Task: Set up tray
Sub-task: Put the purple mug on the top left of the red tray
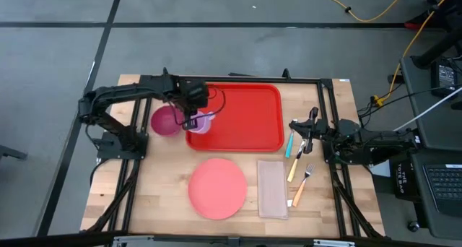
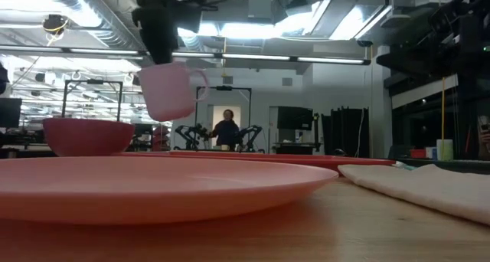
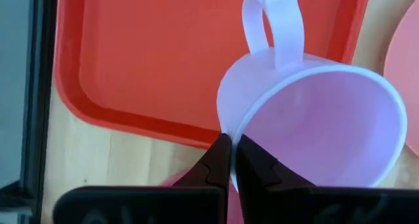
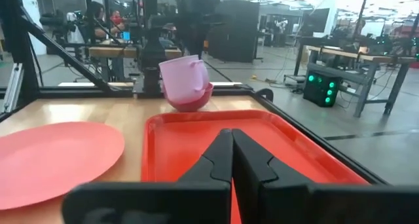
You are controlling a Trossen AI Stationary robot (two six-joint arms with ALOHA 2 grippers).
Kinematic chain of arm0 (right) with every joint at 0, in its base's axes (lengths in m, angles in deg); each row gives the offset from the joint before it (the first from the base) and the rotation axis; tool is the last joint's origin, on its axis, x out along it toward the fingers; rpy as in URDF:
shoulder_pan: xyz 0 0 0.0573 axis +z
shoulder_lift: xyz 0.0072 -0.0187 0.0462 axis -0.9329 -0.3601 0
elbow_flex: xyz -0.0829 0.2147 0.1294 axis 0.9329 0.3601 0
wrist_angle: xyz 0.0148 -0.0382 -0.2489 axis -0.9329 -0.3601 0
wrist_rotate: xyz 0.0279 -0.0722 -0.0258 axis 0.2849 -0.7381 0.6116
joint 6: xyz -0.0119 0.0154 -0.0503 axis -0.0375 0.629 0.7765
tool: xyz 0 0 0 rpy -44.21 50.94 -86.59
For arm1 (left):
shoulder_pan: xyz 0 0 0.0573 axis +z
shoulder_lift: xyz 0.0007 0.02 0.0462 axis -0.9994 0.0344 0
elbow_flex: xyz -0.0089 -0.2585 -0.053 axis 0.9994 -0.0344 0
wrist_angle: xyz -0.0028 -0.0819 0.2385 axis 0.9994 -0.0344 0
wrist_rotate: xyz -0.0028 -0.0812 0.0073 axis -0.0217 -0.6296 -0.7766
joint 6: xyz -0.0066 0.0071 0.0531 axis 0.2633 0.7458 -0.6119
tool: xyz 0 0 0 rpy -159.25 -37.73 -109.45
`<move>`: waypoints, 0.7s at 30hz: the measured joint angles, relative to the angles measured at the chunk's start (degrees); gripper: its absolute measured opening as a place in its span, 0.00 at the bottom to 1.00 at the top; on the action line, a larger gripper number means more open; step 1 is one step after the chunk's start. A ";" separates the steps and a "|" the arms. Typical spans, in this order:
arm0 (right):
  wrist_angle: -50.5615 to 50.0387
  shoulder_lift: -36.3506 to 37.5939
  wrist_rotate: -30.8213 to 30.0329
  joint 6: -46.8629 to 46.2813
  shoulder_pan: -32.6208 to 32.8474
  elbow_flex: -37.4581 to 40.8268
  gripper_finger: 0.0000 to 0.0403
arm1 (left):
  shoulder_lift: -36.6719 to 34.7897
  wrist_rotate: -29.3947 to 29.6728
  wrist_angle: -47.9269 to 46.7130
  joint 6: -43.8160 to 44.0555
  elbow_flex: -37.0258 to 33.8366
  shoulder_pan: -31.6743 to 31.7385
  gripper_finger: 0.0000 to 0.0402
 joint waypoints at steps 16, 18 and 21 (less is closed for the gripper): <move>-0.49 -0.01 -4.29 1.26 -2.04 0.00 0.01 | 13.88 -1.18 -0.38 -23.12 14.48 13.82 0.01; -1.08 -0.01 -4.28 0.84 -2.34 0.00 0.01 | 15.93 -3.22 -0.65 -26.37 16.33 15.33 0.01; -1.81 -0.01 -4.28 -0.48 -2.72 0.00 0.01 | 18.89 -4.82 -0.63 -30.45 19.15 17.29 0.01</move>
